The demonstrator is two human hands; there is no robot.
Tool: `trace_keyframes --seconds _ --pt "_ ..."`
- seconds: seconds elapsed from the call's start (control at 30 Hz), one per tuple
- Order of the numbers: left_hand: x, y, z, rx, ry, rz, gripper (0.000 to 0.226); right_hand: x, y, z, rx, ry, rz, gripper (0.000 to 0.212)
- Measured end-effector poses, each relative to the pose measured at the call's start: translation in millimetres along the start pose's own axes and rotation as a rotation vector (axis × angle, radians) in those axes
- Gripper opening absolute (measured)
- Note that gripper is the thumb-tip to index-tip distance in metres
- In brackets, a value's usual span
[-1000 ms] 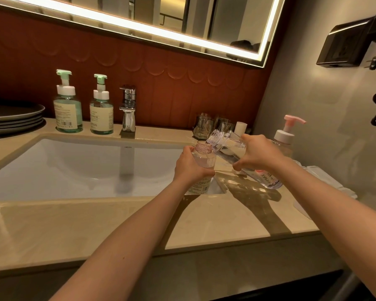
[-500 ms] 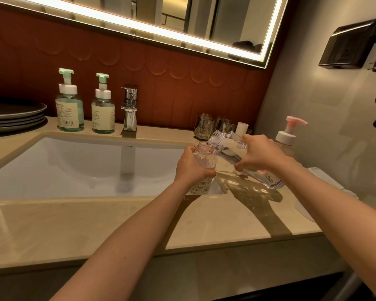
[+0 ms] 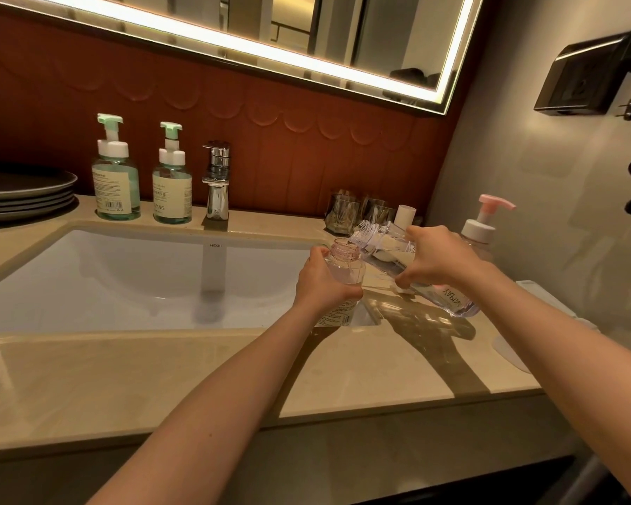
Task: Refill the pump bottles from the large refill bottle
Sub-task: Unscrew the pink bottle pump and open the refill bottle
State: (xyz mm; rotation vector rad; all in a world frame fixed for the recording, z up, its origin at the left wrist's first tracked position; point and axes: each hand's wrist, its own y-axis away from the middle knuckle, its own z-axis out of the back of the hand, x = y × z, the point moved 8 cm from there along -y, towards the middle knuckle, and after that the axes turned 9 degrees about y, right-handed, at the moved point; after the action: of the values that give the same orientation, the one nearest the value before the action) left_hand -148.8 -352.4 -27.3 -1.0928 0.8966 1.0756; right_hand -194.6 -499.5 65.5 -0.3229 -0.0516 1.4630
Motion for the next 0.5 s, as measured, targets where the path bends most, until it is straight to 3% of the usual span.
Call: trace_keyframes --seconds 0.5 --pt "0.3 -1.3 -1.1 -0.002 -0.010 -0.007 0.090 1.7 1.4 3.4 0.008 0.049 0.003 0.063"
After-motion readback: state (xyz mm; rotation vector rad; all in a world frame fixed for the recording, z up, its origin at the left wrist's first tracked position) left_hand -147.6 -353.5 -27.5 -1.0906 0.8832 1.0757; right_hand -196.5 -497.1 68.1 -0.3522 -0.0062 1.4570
